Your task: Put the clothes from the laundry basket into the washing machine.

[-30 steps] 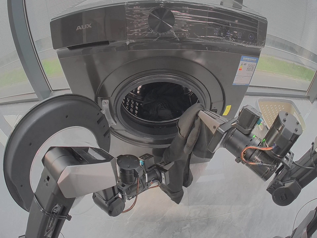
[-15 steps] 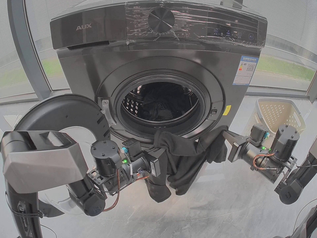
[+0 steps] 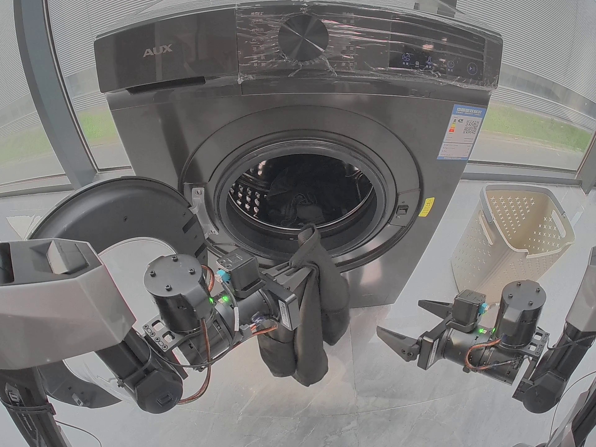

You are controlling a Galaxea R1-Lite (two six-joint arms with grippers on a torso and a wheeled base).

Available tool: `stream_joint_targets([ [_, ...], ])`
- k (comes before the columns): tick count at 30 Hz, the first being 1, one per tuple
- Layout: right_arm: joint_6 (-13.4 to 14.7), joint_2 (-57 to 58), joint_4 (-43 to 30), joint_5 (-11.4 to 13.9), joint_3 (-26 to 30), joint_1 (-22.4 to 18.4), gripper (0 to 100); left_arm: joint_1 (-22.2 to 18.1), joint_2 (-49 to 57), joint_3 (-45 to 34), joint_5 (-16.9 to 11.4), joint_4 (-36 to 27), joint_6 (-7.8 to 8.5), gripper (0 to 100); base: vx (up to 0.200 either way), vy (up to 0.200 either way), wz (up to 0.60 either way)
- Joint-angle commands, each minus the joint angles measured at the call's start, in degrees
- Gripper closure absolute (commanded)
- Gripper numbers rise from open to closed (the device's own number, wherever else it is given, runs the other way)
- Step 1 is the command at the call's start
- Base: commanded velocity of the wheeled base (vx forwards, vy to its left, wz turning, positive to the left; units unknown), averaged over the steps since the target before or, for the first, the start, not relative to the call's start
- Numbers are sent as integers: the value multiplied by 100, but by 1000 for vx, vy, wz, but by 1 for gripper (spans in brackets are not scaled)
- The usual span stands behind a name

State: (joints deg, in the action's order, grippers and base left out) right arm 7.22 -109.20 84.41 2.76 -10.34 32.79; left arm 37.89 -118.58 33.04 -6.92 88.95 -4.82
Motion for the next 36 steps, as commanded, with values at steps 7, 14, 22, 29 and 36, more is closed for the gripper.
stream_joint_targets([
  [7, -27, -734, 32, 340, -1278, 324, 0, 114, 89, -69, -2, 17, 42, 100, 0, 0, 0],
  [14, -115, -1182, 32, 568, -1902, 315, 0, 114, 89, -122, -11, 17, 51, 100, 0, 0, 0],
  [22, -159, -1446, -21, 621, -2412, 421, 0, 114, 89, -148, -11, 17, 95, 100, 0, 0, 0],
  [29, -159, -1718, 32, 630, -2728, 430, 100, 149, 89, -184, -19, 17, 95, 100, 0, 0, 0],
  [36, -150, -1604, 111, 612, -2693, 500, 100, 122, 54, -192, -19, 17, 86, 100, 0, 0, 0],
])
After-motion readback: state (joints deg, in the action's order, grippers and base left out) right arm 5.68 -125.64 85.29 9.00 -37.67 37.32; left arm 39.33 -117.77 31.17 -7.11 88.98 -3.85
